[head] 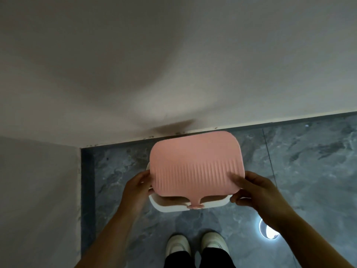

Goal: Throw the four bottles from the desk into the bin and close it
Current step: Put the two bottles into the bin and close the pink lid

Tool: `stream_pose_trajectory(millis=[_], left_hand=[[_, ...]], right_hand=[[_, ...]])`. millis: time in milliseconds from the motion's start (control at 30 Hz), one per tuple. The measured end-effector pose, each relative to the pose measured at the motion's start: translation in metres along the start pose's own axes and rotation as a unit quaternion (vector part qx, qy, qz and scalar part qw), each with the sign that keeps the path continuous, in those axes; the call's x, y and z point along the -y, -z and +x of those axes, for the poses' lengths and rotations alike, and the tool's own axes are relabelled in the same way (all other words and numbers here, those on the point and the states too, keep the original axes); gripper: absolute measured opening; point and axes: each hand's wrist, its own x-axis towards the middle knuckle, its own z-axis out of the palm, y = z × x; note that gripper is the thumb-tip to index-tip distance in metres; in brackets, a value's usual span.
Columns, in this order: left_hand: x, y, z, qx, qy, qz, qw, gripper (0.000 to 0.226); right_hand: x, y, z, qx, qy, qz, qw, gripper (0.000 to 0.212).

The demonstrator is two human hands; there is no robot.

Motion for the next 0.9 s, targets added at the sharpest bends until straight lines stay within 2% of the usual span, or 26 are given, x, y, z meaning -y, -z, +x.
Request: stream_pose_trajectory(millis=[100, 233, 333, 467, 667, 900], left_hand=[[0.008, 0.004, 0.0, -0.017, -0.033, 0.098, 0.994, 0.03], [0.018, 0.002, -0.001, -0.05, -0.07, 0.178, 0.98, 0.028], [0.029, -0.002, -0.002, -0.081, -0.102, 0.216, 0.968, 0.023], [0.04, -0.005, -0.004, -0.113, -0.113, 0.229, 0.96, 0.021], [0.044, -0.012, -0.007, -0.139, -0.144, 0.246, 0.948, 0.022], [0.044, -0.016, -0.014, -0.159, -0.133, 0.251, 0.946, 0.022]], right_hand=[[-0.014, -0.004, 0.014, -0.034, -0.001, -0.094, 0.995, 0.033], [-0.029, -0.009, 0.028, -0.09, 0.052, -0.25, 0.963, 0.054], [-0.039, -0.014, 0.03, -0.119, 0.081, -0.317, 0.937, 0.058], [-0.049, -0.017, 0.031, -0.148, 0.097, -0.363, 0.915, 0.05], [-0.056, -0.021, 0.032, -0.165, 0.081, -0.394, 0.9, 0.052], [-0.056, -0.027, 0.03, -0.176, 0.069, -0.428, 0.884, 0.06]])
